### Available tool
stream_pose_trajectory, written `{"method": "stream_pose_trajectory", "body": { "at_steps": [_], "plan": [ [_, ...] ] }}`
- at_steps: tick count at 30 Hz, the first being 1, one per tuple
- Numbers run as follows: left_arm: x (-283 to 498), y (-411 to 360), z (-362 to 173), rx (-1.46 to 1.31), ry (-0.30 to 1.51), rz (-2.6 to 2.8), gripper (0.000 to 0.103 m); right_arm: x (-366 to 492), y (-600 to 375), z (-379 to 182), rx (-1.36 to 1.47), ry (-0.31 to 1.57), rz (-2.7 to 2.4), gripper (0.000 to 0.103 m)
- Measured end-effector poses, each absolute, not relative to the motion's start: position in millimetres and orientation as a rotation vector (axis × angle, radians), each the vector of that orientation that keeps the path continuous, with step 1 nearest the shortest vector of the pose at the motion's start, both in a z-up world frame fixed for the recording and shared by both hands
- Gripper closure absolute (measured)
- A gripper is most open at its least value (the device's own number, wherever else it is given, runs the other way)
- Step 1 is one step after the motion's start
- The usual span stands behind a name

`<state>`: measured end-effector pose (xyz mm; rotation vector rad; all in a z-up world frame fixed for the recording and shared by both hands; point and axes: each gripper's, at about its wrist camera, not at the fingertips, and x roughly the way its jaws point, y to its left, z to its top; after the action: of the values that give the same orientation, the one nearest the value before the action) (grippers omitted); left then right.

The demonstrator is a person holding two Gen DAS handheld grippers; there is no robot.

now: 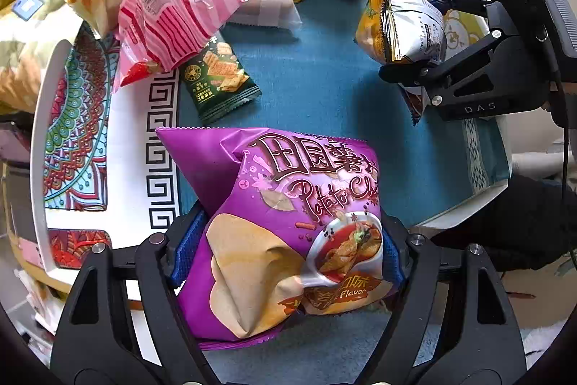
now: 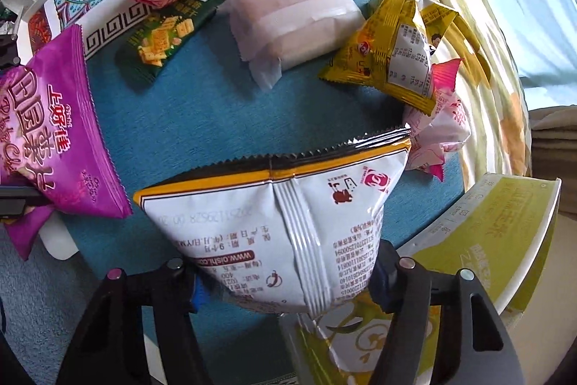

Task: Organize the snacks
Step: 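Carry both bags over the yellow box and open both grippers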

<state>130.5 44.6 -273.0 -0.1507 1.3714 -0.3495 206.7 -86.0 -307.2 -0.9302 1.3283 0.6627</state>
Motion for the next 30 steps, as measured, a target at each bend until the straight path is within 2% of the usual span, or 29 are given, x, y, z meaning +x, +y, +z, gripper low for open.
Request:
{"method": "stream_pose_trajectory", "body": {
  "at_steps": [10,18,23,30],
  "plan": [
    [115.7,35.4,-204.3,-0.137,1.240,-0.308,0.026,173.1,-92.2,-219.2,-0.723,1.167,0.702,0.040],
    [124.7,11.0,-135.4,-0.153,1.075,-0.306,0.026,183.7,-153.7,-135.7,-0.518,1.029,0.657,0.040],
    [143.2,-34.6,-105.2,-0.148,0.982,-0.352,0.026,196.5,-212.9,-106.2,-0.426,0.986,0.542,0.040],
    [189.9,-117.9,-88.0,-0.126,0.955,-0.449,0.026,207.9,-288.6,-91.0,-0.322,0.972,0.365,0.040]
  ]
}}
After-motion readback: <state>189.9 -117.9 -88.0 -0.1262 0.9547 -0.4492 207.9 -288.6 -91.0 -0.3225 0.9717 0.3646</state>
